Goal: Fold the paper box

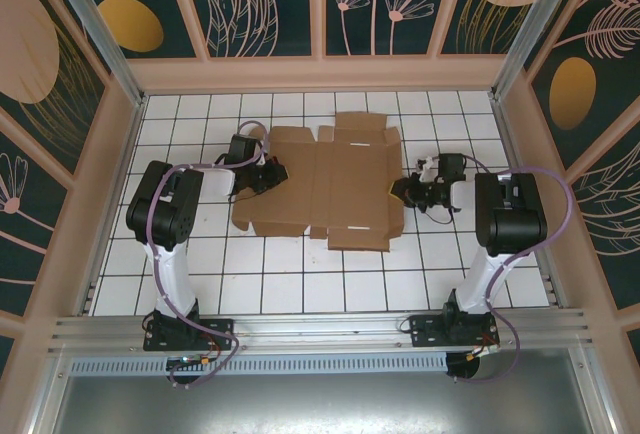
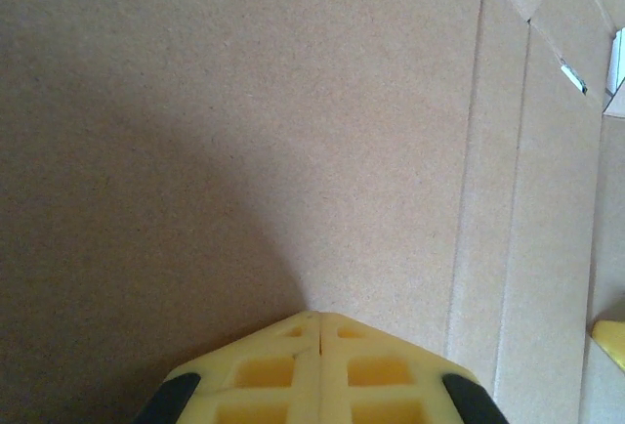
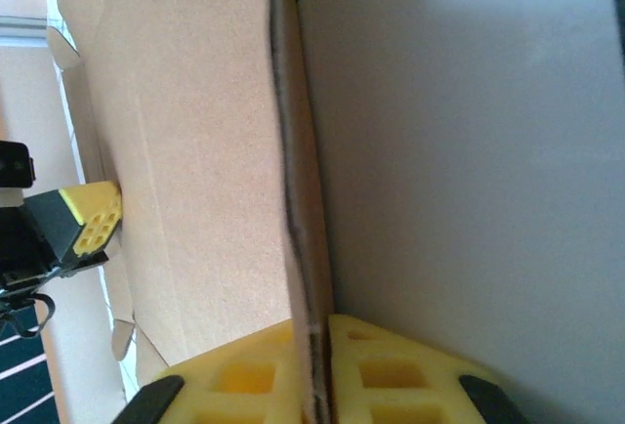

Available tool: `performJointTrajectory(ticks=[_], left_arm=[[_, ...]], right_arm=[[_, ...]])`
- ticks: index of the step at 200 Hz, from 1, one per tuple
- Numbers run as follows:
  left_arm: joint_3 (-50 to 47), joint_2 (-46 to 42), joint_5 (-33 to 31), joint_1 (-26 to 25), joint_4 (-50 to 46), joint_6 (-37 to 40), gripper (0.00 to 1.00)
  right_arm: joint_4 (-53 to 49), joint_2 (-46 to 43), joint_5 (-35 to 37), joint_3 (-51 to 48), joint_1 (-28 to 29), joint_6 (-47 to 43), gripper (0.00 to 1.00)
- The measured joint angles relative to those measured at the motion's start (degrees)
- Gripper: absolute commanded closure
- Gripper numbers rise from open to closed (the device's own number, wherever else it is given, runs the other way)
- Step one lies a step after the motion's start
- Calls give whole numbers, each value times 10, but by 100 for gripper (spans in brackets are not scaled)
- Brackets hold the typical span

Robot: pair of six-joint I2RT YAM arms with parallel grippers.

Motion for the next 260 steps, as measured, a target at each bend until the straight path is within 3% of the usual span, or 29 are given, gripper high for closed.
performJointTrajectory(ticks=[41, 116, 166, 192, 260], left_arm=[[-35, -12, 7, 0, 41, -16, 100], [-76, -40, 0, -27, 64, -57, 100], [-91, -45, 1, -45, 83, -90, 100], [-92, -44, 16, -60, 84, -108, 100], [-101, -44, 43, -77, 90, -136, 100]], right_arm=[[-118, -30, 84, 50, 23, -53, 92], [-405, -91, 301, 266, 137, -127, 92], [-477, -114, 332, 333, 198, -132, 90], [-493, -110, 351, 380, 261, -126, 88], [-567, 19, 432, 526, 407, -107, 82]])
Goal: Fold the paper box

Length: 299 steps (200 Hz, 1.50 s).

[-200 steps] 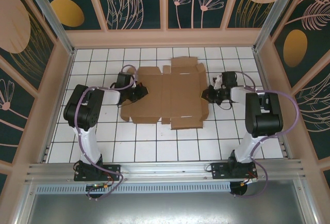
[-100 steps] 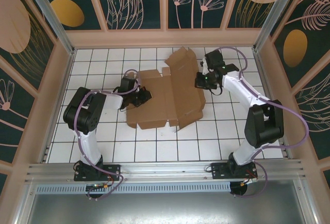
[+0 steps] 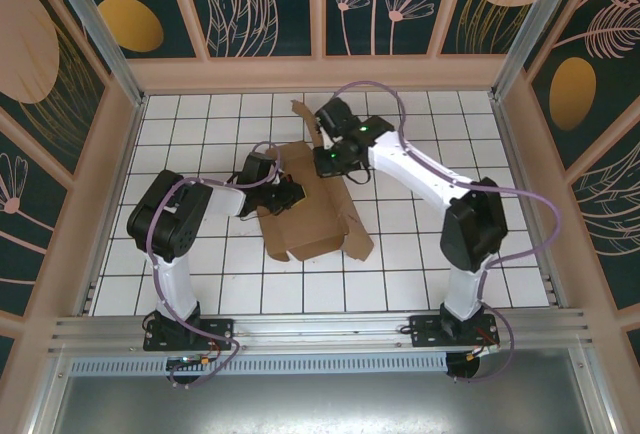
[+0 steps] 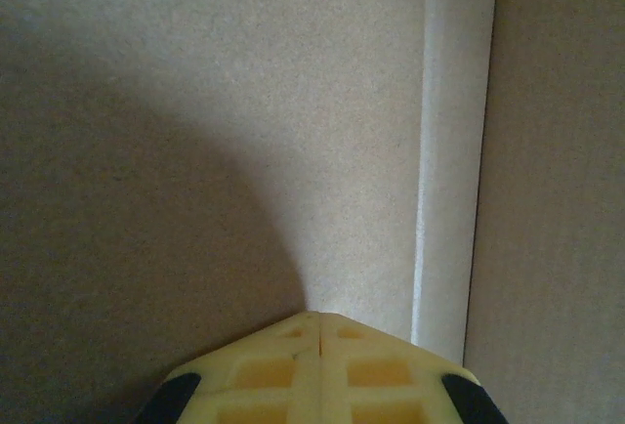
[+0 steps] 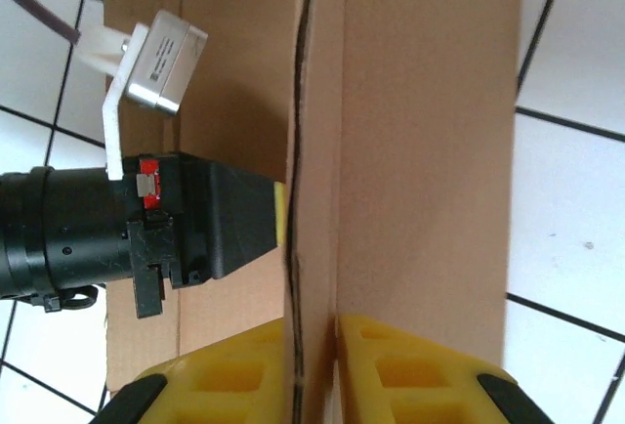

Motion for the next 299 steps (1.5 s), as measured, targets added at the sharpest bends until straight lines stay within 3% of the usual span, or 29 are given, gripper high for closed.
performJointTrajectory(ticks=[46, 73, 121, 170, 203, 259, 299], left_arm=[[-5, -3, -1, 0, 2, -2, 100], [-9, -10, -11, -2, -5, -2, 100], [-10, -14, -13, -2, -11, -2, 100], [-16, -20, -13, -2, -12, -9, 100], [-27, -45, -15, -1, -29, -11, 100], [-51, -191, 9, 63, 20, -46, 58], [-16, -211, 46, 75, 78, -72, 47]], right_arm=[[-52, 18, 79, 33, -3, -9, 81], [-87, 16, 162, 50, -14, -28, 85], [-106, 28, 388, 48, 17, -92, 86], [-54, 92, 624, -16, 63, -188, 83], [42, 91, 696, -78, 67, -265, 83], [366, -51, 668, -290, 77, -475, 82], [584, -95, 643, -372, 81, -622, 82]])
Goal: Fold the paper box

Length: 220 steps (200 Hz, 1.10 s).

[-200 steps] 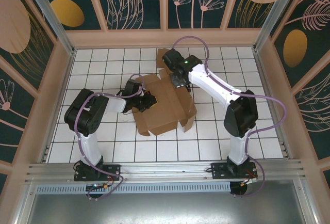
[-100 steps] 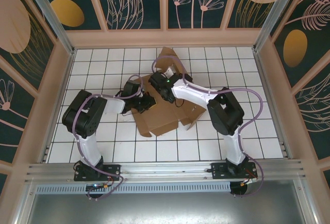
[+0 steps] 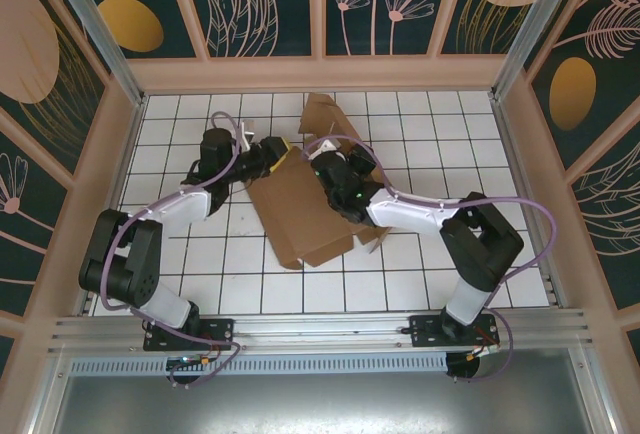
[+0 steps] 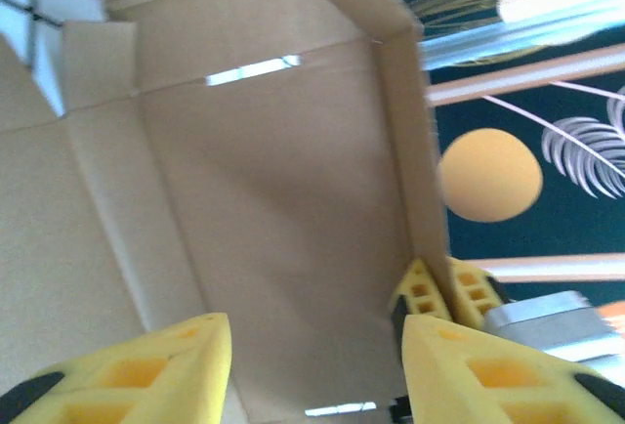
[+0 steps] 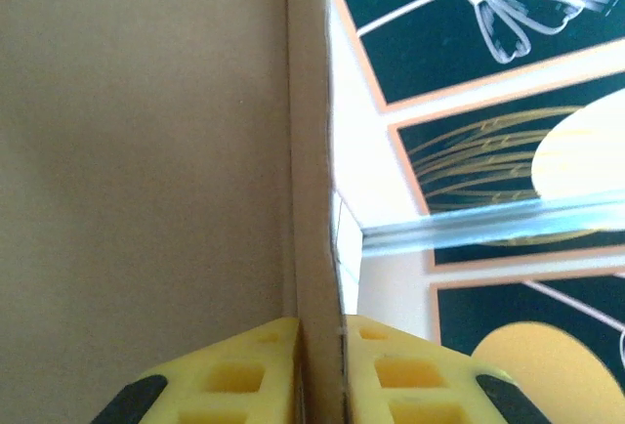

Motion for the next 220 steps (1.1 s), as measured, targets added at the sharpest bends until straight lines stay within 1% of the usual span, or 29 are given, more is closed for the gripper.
performJointTrajectory(ticks=[37, 55, 71, 95, 109, 117, 123, 126, 131, 132, 137, 138, 148, 161, 166, 181, 185, 198, 202, 205, 220], left_arm=[[50, 32, 33, 0, 59, -35, 40], [58, 49, 46, -1, 83, -53, 38], [70, 66, 53, -3, 86, -61, 36], [105, 95, 54, -13, 73, -60, 38], [122, 109, 52, -18, 54, -53, 41], [128, 116, 49, -21, 41, -47, 44], [131, 120, 47, -22, 25, -38, 45], [132, 122, 43, -22, 16, -34, 46], [133, 124, 40, -23, -1, -26, 47], [133, 124, 39, -23, -4, -24, 47], [134, 125, 32, -23, -22, -15, 49], [134, 126, 31, -23, -25, -14, 49], [134, 127, 17, -25, -62, 3, 52], [134, 129, -4, -30, -103, 22, 55], [134, 131, -13, -35, -118, 30, 56], [134, 139, -35, -58, -154, 47, 62], [133, 142, -40, -66, -162, 52, 63], [127, 151, -49, -93, -179, 60, 67], [122, 154, -52, -102, -183, 62, 67], [118, 155, -52, -107, -186, 62, 67], [96, 159, -59, -122, -207, 69, 68]], right_arm=[[104, -11, -25, -41, 10, -78, 82], [133, -18, -30, -47, 12, -103, 83], [151, -21, -35, -47, 12, -117, 83], [165, -23, -43, -48, 13, -128, 83], [165, -23, -47, -48, 11, -122, 80], [143, -26, -56, -43, 7, -98, 76], [102, -28, -73, -33, -1, -61, 72], [70, -29, -90, -21, -10, -25, 70], [28, -30, -110, -2, -21, 1, 68], [12, -30, -122, 6, -28, 22, 67], [-35, -29, -155, 32, -47, 54, 65], [-49, -29, -168, 41, -56, 74, 65], [-127, -29, -259, 99, -121, 152, 61], [-176, -29, -356, 151, -219, 240, 54], [-187, -29, -382, 162, -254, 269, 51], [-225, -18, -460, 177, -342, 328, 36], [-235, -13, -477, 180, -356, 341, 33], [-260, 20, -541, 185, -398, 381, 31], [-266, 33, -559, 185, -408, 391, 25], [-271, 42, -569, 185, -413, 400, 24], [-292, 86, -602, 185, -430, 422, 22]])
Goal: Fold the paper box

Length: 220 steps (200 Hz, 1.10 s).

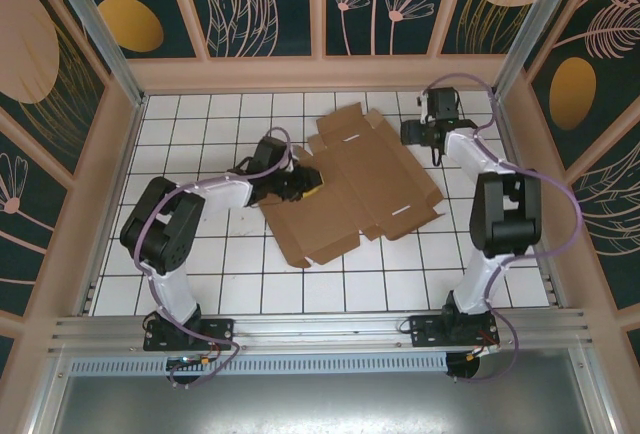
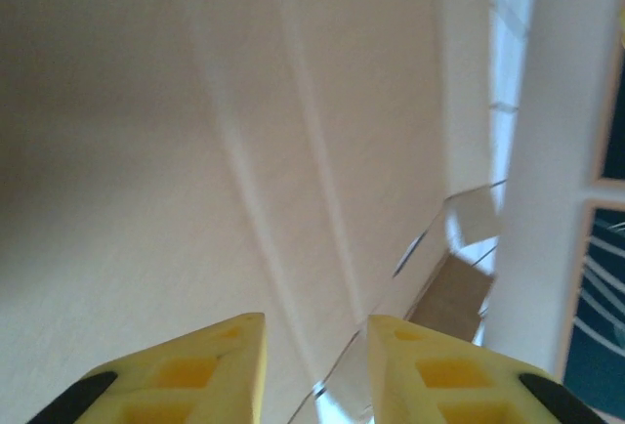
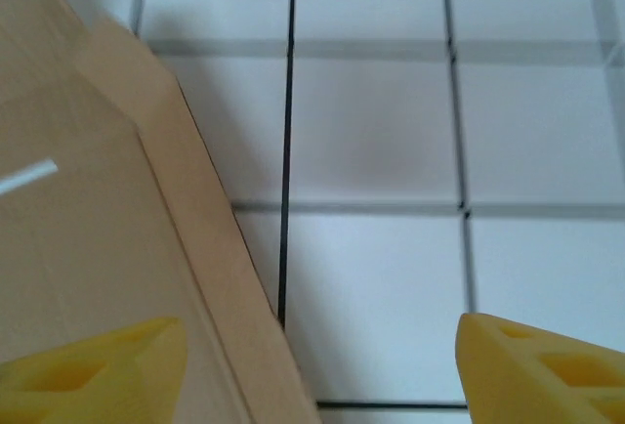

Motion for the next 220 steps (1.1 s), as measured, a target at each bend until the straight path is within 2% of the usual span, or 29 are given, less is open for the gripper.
performJointTrajectory(ticks=[22, 51, 85, 107, 154, 173, 180, 199, 220], left_arm=[[-21, 4, -16, 5, -33, 14, 69], [-49, 4, -23, 29, -45, 19, 69], [-54, 4, -15, 54, -41, 25, 71], [-57, 4, -14, 63, -40, 28, 72], [-66, 0, -14, 65, -29, 30, 74], [-73, -6, -18, 65, -26, 32, 75], [-77, -11, -21, 66, -28, 34, 74], [-78, -28, -32, 69, -48, 43, 68], [-70, -59, -39, 69, -78, 59, 61]], right_arm=[[-21, 42, -33, -6, -12, 11, 19], [-16, 43, -87, -42, -26, 19, 19], [2, 42, -119, -88, -40, 28, 27], [6, 41, -149, -88, -42, 29, 42], [2, 35, -184, -88, -24, 26, 85], [-2, 18, -166, -94, -2, 14, 94], [-3, 10, -153, -96, 7, 10, 100], [-5, -19, -96, -100, 43, -13, 100], [4, -53, 9, -100, 110, -46, 100]])
